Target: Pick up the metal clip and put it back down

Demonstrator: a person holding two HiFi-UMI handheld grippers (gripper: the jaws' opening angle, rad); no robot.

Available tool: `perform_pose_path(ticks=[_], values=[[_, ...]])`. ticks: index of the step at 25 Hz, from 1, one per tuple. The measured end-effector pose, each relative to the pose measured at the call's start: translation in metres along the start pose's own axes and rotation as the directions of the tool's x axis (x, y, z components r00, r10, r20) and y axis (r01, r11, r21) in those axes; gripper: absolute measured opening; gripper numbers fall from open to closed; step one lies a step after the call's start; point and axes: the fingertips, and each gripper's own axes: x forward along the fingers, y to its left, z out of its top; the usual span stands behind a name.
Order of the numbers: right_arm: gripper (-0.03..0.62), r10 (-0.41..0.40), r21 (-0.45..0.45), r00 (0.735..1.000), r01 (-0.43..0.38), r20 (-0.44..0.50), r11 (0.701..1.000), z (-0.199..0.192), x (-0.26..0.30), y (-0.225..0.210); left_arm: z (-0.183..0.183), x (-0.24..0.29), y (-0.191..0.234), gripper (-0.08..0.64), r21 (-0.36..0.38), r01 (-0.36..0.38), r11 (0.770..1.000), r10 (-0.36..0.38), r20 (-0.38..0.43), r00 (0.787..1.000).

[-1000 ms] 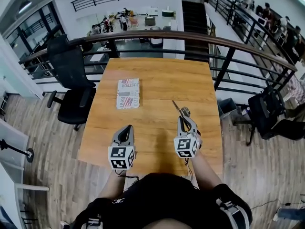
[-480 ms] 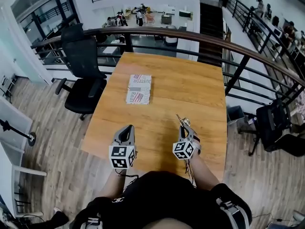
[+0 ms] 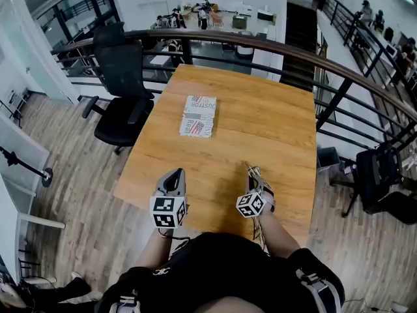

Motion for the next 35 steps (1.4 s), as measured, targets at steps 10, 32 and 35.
perform_pose_path(ticks=[10, 32, 35], values=[[0.072, 0.046, 0.005, 0.997, -0.046, -0.056, 0.999, -0.006, 0.012, 0.019, 0.002, 0.001, -0.001, 0.012, 0.004, -0.004, 1.0, 0.004, -0.006, 1.0], [0.015, -0.173, 0.556, 0.908, -0.076, 0.381, 0.828, 0.115, -0.114, -0.122, 0.001, 0.014, -0.039, 0.012, 0.024, 0.095, 0.995, -0.095, -0.008, 0.995], [0.014, -0.217, 0.562, 0.881, -0.065, 0.42, 0.825, 0.127, -0.141, -0.142, 0.002, 0.017, -0.044, 0.012, 0.028, 0.116, 0.993, -0.116, -0.002, 0.993]])
